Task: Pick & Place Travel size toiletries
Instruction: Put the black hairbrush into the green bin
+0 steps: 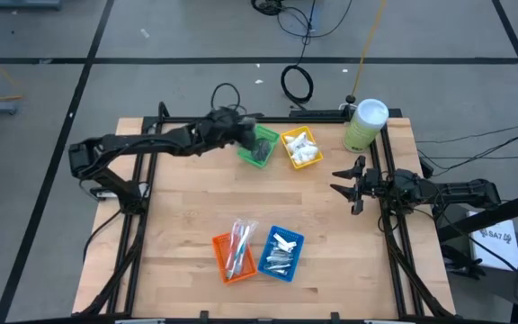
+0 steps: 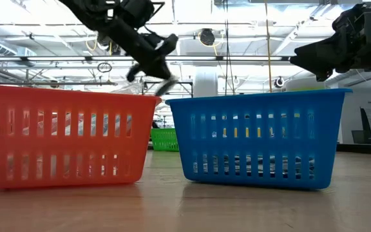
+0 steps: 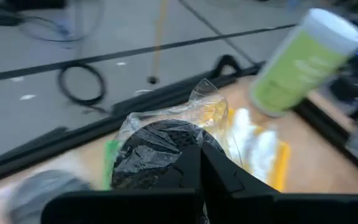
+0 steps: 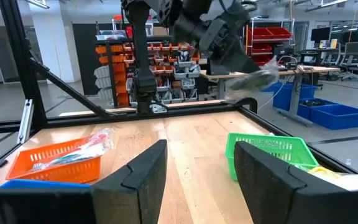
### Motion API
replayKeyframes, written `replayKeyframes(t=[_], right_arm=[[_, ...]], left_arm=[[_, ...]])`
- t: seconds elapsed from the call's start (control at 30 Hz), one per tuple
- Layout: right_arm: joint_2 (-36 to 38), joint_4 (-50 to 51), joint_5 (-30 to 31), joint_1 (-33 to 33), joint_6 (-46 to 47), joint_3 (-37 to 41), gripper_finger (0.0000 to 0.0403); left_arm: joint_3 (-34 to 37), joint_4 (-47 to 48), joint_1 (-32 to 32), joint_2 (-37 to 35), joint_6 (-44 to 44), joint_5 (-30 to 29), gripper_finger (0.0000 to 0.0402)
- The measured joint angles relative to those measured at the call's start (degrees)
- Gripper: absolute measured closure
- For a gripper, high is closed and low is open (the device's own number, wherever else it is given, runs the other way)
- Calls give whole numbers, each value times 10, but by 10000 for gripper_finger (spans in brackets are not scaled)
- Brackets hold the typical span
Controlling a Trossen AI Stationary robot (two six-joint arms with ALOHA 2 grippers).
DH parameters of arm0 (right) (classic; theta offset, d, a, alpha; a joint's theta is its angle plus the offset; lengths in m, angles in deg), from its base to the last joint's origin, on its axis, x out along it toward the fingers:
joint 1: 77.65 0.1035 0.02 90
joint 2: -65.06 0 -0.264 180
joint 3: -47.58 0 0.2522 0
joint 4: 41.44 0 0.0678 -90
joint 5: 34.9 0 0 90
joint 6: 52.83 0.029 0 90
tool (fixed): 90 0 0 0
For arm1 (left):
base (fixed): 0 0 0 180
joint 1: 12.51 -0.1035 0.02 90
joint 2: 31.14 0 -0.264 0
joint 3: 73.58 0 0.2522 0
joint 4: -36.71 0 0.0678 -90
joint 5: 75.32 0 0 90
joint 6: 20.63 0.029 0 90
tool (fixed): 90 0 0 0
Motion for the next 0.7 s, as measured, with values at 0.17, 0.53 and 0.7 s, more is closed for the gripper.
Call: replayKeyframes(t=[0.17,0.53,0.7], right_arm=[[0,-1,0,0,0,0,229],[0,0,0,0,0,0,227],[0,0,0,0,0,0,228]], left_arm=[[0,-86,-6,55,17,60,401],[1,-162,-33,181,-4,146,401],[0,-164,-37,188,-8,144,396]])
